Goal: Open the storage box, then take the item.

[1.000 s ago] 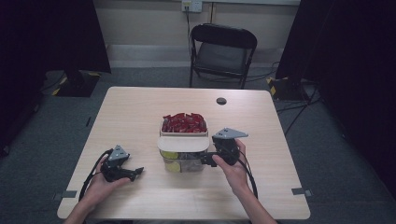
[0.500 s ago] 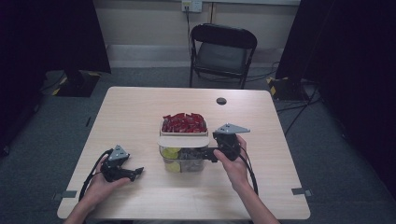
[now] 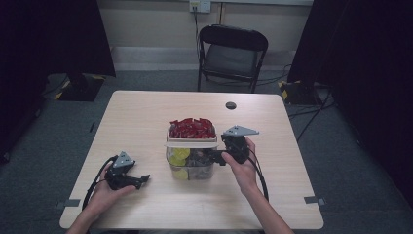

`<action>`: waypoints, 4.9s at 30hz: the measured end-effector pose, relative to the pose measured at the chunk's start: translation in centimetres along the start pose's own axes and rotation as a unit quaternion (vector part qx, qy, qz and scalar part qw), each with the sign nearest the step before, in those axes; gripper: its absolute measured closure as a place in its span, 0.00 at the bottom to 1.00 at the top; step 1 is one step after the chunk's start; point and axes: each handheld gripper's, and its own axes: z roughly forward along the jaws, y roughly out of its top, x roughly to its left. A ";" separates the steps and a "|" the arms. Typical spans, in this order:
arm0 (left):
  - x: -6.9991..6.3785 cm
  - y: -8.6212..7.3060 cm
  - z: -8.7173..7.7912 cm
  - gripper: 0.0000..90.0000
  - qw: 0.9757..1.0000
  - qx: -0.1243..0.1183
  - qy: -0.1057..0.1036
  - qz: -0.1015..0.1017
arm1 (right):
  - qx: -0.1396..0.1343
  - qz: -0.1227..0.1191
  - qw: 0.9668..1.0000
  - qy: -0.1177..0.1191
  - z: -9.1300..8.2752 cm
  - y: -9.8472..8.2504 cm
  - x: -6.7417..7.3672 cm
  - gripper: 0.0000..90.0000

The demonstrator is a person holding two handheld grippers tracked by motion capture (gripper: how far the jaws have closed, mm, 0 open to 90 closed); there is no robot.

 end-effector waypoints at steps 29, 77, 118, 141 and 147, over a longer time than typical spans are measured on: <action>0.0 0.0 0.0 0.16 1.000 0.001 0.000 0.001 | -0.003 0.017 1.000 0.012 1.4 1.3 -1.6 0.15; -2.9 4.0 -3.2 0.28 0.994 -0.082 -0.072 -0.029 | -0.015 0.023 1.000 0.010 1.1 2.0 -2.3 0.15; -6.2 13.1 -0.8 0.34 0.985 -0.117 -0.124 0.025 | -0.019 0.022 0.999 0.019 1.3 1.9 -2.4 0.15; -7.3 12.5 1.3 0.38 0.987 -0.096 -0.128 0.036 | -0.018 0.024 0.999 0.019 1.3 1.9 -2.4 0.15; -7.7 12.6 1.6 0.37 0.987 -0.088 -0.127 0.038 | -0.017 0.022 0.999 0.020 1.4 1.8 -2.4 0.15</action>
